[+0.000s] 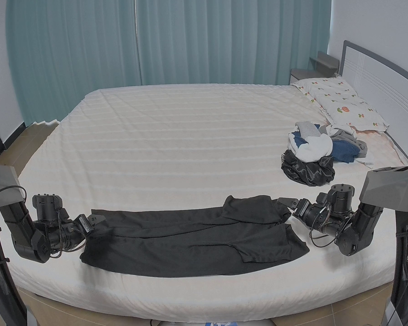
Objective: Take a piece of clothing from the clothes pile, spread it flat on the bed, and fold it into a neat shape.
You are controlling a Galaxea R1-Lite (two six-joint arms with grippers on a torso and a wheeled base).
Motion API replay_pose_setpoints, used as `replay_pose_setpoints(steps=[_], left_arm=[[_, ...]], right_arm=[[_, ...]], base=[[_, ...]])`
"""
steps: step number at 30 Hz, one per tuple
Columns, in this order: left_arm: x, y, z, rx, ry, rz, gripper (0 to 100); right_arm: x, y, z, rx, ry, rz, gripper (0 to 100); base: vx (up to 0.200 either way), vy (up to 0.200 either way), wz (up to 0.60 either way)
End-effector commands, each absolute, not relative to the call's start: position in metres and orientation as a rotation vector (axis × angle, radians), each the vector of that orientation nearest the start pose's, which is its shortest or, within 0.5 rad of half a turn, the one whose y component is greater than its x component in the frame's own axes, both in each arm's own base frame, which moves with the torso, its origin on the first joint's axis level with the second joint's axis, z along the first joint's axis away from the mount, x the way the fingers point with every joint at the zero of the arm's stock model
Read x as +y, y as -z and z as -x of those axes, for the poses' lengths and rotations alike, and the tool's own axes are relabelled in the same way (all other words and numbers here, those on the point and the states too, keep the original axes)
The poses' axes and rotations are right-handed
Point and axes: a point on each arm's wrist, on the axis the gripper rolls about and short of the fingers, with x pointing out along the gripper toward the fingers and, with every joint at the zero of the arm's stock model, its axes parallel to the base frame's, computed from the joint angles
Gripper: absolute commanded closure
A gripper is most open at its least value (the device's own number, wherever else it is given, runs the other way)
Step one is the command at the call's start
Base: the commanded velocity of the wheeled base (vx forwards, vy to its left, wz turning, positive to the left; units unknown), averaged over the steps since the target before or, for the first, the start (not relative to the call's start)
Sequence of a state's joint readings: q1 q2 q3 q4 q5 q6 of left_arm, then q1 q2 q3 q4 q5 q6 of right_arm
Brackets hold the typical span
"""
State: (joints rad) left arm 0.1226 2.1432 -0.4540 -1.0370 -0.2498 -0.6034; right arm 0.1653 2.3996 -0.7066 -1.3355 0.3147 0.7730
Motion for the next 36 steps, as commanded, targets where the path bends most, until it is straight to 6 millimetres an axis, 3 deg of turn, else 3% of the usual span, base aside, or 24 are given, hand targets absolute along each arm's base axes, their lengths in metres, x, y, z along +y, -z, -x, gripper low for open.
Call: replay_pose_setpoints(steps=[1,7,18,25,26,30,36], left_arm=[[0.030,-0.009,-0.290,0.674,-0.079,0.700,0],[0.028,-0.015,-0.279,0.676,-0.096,0.695,0],[0.004,-0.011,-0.270,0.772,-0.152,0.628,0],[0.002,-0.015,-0.270,0.761,-0.162,0.669,0],[0.003,-0.013,-0.267,0.770,-0.182,0.706,0],[0.004,-0.007,-0.257,0.807,-0.212,0.747,0],[0.004,0.003,-0.255,0.844,-0.249,0.790,0]], right_arm=[[0.069,0.014,-0.363,0.519,-0.300,-0.773,0],[0.069,0.010,-0.361,0.511,-0.293,-0.773,0],[0.082,-0.009,-0.345,0.518,-0.327,-0.769,0],[0.099,-0.009,-0.345,0.534,-0.321,-0.750,0],[0.109,-0.006,-0.339,0.569,-0.318,-0.739,0],[0.112,-0.002,-0.335,0.572,-0.270,-0.728,0],[0.117,0.005,-0.326,0.609,-0.162,-0.863,0]], base=[[0.000,0.000,0.00],[0.000,0.000,0.00],[0.000,0.000,0.00],[0.000,0.000,0.00],[0.000,0.000,0.00],[0.000,0.000,0.00],[0.000,0.000,0.00]])
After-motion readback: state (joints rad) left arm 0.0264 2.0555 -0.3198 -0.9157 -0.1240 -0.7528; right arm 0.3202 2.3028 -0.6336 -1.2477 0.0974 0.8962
